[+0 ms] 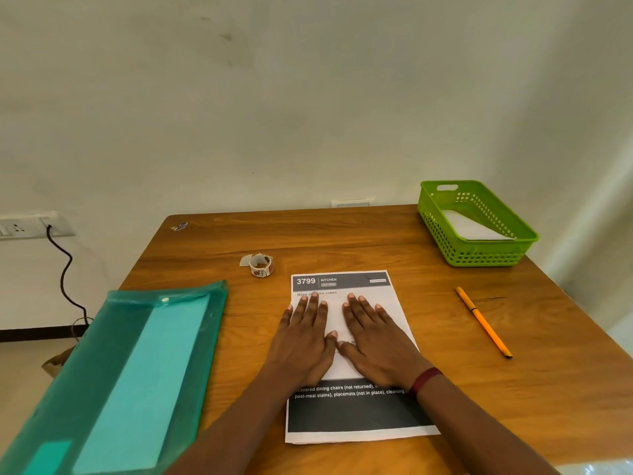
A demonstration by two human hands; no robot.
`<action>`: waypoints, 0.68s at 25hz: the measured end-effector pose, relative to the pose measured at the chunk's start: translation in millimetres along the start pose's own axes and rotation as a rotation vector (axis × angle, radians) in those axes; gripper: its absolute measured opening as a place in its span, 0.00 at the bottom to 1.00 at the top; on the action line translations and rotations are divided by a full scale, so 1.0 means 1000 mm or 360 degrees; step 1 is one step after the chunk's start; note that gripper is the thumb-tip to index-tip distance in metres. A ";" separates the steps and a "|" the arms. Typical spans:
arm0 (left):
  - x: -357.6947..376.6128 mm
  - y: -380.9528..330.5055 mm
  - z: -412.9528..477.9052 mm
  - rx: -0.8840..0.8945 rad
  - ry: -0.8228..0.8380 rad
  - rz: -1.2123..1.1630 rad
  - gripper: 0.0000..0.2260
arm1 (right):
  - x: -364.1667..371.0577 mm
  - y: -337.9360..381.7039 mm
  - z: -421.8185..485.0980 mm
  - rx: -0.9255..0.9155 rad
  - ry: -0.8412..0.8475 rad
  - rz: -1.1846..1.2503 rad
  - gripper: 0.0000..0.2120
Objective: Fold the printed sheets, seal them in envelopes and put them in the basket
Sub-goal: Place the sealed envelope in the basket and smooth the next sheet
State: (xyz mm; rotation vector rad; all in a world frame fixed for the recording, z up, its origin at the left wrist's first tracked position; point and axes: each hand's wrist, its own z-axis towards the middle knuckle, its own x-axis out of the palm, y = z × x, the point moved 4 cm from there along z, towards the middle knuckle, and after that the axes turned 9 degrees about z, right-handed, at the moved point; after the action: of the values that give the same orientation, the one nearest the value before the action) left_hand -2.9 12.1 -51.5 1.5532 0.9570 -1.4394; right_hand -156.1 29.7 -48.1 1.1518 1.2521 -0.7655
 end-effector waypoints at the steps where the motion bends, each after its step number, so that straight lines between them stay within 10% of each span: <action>1: 0.001 0.004 0.000 -0.0054 0.0026 -0.0005 0.30 | -0.002 -0.007 -0.003 0.0056 -0.0024 0.0005 0.41; 17: -0.046 0.030 0.027 -0.0060 0.0168 0.0014 0.32 | -0.053 -0.050 0.026 0.0240 0.0042 -0.0029 0.34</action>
State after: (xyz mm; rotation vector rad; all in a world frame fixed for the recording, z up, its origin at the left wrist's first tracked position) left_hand 11.2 -24.9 -4.5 1.6169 1.0324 -1.3370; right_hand -205.2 -16.6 -9.9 1.2774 1.2445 -0.8727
